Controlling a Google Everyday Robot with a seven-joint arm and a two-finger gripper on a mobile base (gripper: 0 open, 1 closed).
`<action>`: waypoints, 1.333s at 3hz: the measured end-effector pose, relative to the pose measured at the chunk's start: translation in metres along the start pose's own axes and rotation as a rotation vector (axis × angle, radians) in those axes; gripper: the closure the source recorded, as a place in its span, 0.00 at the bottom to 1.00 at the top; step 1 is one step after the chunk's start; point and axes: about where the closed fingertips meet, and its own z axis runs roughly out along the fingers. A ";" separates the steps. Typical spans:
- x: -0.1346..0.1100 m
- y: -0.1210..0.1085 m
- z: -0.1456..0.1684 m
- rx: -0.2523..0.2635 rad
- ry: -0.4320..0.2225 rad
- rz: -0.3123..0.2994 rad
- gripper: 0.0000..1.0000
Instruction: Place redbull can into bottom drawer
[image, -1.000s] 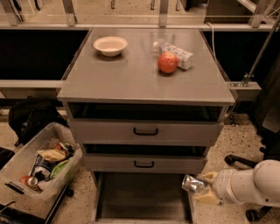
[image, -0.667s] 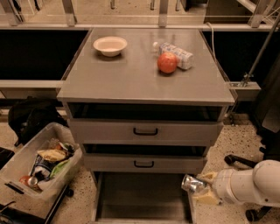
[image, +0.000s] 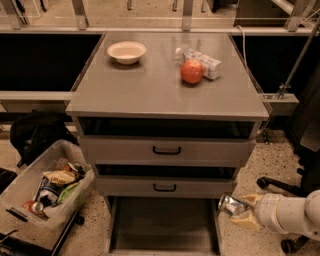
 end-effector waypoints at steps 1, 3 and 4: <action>0.029 -0.019 0.053 -0.046 -0.047 -0.014 1.00; 0.076 -0.007 0.177 -0.242 -0.047 0.024 1.00; 0.076 -0.007 0.177 -0.242 -0.047 0.024 1.00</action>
Offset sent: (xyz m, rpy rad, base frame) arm 0.0892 0.0312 -0.2808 0.1626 0.3284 0.2401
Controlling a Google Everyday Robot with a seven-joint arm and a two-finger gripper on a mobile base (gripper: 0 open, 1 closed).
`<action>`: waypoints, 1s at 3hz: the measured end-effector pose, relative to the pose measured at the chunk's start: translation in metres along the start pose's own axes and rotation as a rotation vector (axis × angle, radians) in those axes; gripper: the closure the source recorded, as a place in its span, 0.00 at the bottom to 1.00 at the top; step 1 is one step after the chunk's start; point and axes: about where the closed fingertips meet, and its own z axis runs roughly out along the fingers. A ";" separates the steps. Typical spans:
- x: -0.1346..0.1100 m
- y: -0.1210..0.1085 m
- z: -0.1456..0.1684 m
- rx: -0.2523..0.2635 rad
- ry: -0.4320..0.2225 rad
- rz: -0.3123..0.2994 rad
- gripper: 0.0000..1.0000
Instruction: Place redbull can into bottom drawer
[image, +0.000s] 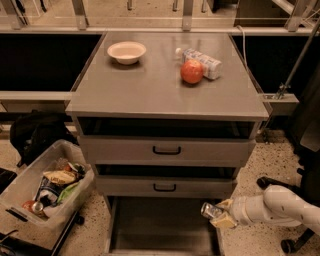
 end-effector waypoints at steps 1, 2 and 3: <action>0.016 0.010 0.036 -0.046 -0.010 0.024 1.00; 0.043 0.027 0.086 -0.123 -0.031 0.084 1.00; 0.066 0.047 0.129 -0.208 -0.026 0.138 1.00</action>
Offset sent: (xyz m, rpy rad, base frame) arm -0.0290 0.0507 -0.1623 0.1633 0.2225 0.0134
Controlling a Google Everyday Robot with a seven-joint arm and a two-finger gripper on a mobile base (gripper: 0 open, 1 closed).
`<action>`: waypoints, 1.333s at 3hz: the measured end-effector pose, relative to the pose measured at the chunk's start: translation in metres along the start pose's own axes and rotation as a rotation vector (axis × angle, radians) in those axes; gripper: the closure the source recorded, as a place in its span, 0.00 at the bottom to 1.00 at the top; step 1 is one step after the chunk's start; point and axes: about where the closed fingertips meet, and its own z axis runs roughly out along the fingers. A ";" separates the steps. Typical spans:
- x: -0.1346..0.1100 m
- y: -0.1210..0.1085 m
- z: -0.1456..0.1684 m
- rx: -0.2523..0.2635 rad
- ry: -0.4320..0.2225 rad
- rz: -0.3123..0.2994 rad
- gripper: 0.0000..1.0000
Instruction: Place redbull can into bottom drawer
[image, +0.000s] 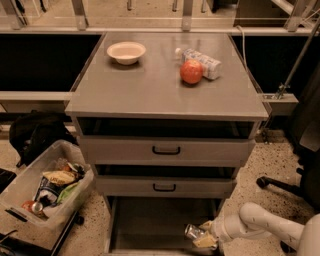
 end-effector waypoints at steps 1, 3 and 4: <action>0.012 0.010 0.047 -0.064 -0.023 0.048 1.00; 0.006 0.004 0.066 -0.049 -0.090 0.010 1.00; -0.013 0.003 0.077 -0.027 -0.166 -0.077 1.00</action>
Offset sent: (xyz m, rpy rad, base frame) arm -0.0055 0.0226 -0.0289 0.0410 0.0483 0.0019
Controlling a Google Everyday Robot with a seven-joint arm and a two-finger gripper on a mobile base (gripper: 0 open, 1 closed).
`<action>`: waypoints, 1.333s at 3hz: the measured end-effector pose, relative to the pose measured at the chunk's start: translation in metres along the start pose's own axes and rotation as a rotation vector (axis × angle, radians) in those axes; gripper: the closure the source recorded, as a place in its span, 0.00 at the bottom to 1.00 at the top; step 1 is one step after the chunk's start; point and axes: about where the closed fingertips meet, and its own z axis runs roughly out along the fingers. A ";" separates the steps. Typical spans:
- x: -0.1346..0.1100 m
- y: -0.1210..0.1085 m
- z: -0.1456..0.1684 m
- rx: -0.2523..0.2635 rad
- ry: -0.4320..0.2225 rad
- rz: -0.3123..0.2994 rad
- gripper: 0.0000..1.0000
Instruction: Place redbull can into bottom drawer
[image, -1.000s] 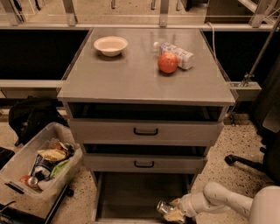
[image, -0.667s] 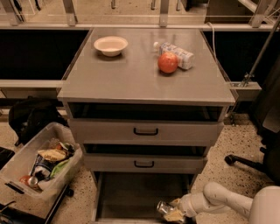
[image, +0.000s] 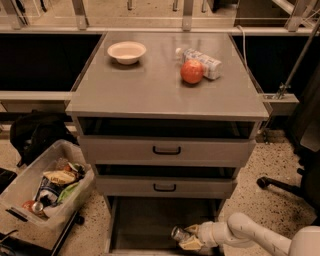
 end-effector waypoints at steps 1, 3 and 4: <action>0.000 0.000 0.000 0.000 0.000 0.000 1.00; 0.035 -0.007 0.059 -0.058 0.002 0.016 1.00; 0.049 -0.015 0.082 -0.071 -0.023 0.037 1.00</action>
Offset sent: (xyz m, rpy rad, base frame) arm 0.0006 0.0125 -0.0663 -0.0688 0.0327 0.0548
